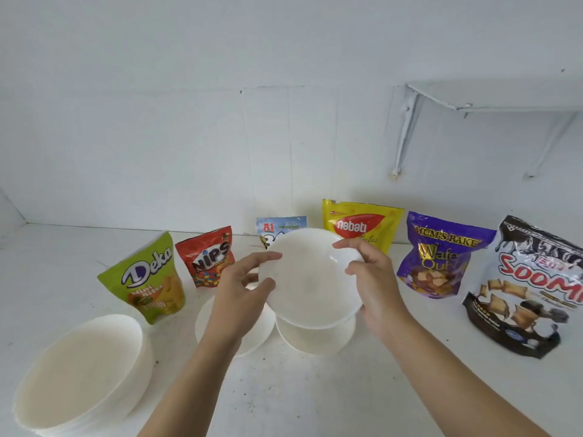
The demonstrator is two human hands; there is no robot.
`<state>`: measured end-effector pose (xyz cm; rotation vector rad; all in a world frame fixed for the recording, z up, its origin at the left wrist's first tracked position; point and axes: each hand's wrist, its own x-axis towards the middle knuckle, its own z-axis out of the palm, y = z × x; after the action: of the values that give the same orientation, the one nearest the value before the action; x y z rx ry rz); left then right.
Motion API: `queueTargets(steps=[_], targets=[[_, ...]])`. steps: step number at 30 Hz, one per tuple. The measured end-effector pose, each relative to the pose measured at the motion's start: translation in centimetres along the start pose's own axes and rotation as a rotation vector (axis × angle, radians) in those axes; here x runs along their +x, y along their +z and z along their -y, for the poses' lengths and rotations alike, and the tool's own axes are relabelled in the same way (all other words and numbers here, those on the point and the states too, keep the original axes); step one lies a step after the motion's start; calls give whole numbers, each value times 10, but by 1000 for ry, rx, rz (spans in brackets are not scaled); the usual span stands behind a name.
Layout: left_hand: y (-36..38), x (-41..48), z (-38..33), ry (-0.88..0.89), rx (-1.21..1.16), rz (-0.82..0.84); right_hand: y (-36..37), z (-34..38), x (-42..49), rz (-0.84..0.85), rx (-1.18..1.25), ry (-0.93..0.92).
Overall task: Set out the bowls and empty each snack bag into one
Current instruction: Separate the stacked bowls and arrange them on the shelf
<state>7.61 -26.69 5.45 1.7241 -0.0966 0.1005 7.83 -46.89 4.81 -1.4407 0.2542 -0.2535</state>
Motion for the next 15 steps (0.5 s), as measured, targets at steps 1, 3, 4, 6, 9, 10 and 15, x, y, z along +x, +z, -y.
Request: queueTargets(steps=[1, 3, 4, 6, 9, 10, 15], targets=[[14, 3, 1, -2, 12, 23, -13, -1, 3, -27, -13, 4], [39, 8, 6, 0, 56, 74, -38, -3, 9, -73, -33, 16], [50, 10, 8, 5, 87, 99, -49, -5, 12, -88, -40, 21], [74, 12, 15, 14, 145, 145, -71, -10, 17, -115, -60, 33], [104, 13, 31, 52, 242, 184, -99, -24, 24, -176, -88, 57], [112, 14, 37, 73, 293, 194, -107, -30, 26, -195, -100, 69], [141, 22, 58, 138, 565, 320, -137, -57, 38, -267, -176, 79]])
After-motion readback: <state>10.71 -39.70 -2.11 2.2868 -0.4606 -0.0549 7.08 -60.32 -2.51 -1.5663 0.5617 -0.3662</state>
